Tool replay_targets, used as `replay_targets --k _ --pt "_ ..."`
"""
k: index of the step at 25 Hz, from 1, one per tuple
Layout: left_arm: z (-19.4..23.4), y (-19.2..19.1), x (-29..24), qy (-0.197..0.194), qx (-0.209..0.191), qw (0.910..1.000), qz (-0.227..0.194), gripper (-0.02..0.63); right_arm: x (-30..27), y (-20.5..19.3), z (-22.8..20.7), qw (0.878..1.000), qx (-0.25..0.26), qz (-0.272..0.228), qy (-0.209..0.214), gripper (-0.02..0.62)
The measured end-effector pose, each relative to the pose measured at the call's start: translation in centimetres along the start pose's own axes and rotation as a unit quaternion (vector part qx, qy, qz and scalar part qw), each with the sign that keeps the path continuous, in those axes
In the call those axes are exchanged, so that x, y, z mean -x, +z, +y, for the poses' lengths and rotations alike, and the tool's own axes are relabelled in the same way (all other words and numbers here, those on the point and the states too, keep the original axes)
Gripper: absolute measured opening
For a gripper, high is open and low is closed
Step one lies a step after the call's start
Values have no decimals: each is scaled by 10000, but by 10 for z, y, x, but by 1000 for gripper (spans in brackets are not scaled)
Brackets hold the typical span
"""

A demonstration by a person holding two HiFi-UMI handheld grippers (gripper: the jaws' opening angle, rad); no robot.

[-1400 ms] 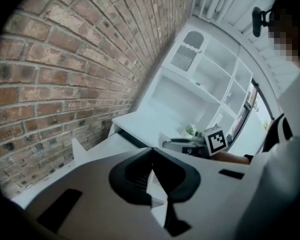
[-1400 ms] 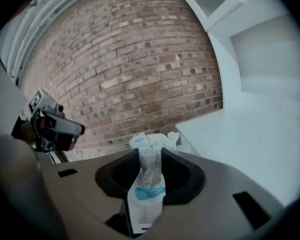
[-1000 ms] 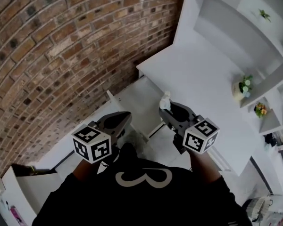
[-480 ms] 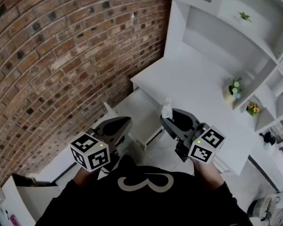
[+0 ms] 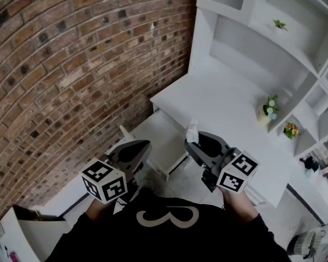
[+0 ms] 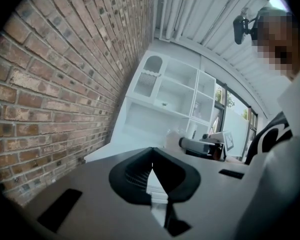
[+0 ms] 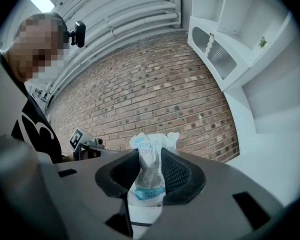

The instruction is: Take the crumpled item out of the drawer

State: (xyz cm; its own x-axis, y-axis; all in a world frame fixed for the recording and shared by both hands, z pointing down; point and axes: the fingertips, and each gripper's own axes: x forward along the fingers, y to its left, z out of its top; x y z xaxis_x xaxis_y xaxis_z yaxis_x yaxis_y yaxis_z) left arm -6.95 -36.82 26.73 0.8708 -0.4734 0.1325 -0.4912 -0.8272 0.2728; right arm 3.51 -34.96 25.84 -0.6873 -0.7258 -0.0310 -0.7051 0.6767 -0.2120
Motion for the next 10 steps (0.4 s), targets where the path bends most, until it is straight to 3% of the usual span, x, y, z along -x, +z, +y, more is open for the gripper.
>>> replay_targets --k 10 --pt "14 -3 -18 66 114 9999 15 2 -9 -8 -22 9999 -106 54 23 133"
